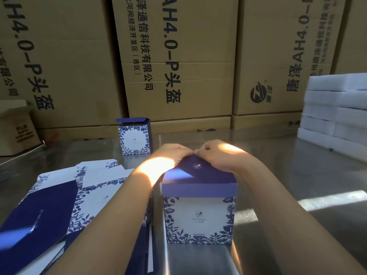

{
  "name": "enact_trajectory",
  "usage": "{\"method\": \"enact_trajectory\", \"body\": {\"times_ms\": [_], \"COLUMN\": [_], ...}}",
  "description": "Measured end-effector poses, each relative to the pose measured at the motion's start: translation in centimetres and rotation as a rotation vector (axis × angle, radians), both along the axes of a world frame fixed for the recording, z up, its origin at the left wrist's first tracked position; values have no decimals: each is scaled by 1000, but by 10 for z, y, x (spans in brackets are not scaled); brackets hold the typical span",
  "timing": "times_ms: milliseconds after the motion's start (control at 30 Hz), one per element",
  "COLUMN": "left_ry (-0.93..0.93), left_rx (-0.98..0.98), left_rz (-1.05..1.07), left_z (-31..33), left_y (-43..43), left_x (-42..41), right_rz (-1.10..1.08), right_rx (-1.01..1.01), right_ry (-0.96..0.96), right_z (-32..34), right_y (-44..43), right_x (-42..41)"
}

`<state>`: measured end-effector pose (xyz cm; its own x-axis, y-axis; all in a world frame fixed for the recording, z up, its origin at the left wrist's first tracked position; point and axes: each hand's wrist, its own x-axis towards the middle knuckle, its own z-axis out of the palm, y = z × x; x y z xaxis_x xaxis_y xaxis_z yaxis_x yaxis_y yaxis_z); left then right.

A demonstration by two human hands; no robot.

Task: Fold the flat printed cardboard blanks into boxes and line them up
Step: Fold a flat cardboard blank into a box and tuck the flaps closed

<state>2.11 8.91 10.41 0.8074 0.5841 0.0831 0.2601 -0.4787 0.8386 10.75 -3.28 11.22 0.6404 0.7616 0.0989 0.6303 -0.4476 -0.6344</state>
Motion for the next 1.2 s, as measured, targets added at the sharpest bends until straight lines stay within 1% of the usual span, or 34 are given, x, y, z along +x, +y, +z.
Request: {"method": "enact_trajectory", "body": {"times_ms": [100, 167, 233, 333, 433, 667, 800, 933, 967, 1067, 1100, 1200], "left_ry": [-37, -6, 21, 60, 59, 53, 65, 66, 60, 14, -7, -41], "left_rx": [-71, -101, -179, -232, -240, -203, -228, -240, -251, -319, -346, -397], "left_rz": [40, 39, 75, 64, 25, 36, 42, 53, 53, 62, 70, 111], "left_z": [-3, -4, -5, -9, -11, -9, -9, -8, -8, -10, -10, -12], "left_y": [4, 6, 7, 13, 14, 15, 14, 13, 11, 9, 8, 7], "left_x": [1, 1, -2, -2, -2, 0, 0, -2, -3, -7, -8, -11], "right_rz": [2, -9, -20, -14, -14, -64, -85, -100, -90, 6, 30, 38], "right_rx": [77, 165, 240, 285, 288, 303, 318, 275, 274, 317, 341, 389], "right_ry": [81, 219, 361, 482, 509, 525, 592, 565, 603, 879, 943, 978], "right_z": [-3, -5, -5, -5, -5, -3, -3, -4, -6, -13, -15, -21], "right_y": [1, -2, -6, -7, -8, -6, -4, -4, -5, -10, -11, -13], "right_x": [3, 3, 3, 5, 5, 1, 1, 6, 7, 8, 9, 10]}}
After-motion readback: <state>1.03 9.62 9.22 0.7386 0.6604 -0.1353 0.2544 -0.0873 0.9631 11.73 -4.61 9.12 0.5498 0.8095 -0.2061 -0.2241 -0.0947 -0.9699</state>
